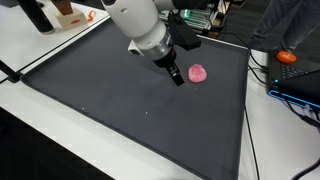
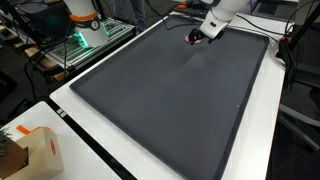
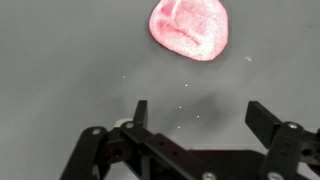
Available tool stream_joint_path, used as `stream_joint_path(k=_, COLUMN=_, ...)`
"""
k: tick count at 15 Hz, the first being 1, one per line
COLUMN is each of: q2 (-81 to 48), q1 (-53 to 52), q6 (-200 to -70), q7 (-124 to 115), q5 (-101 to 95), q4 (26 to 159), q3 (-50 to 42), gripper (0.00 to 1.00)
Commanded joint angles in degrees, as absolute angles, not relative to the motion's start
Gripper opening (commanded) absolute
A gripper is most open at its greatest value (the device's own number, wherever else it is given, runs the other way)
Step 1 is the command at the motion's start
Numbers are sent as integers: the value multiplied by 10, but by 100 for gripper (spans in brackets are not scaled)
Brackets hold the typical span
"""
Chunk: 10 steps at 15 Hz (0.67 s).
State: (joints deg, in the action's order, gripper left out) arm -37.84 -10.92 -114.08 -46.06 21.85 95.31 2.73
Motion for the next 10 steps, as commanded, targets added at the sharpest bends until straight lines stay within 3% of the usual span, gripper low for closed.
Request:
stream_joint_path(k=1, q2=-298, q1=-85, q6=-1207, q7=-483, q5=297, q4=1090, q3=37, gripper=100)
stream_joint_path(k=10, q2=-221, q1=-70, q6=-1344, q7=-455, q5=536, q4=1256, q3=50, gripper=100)
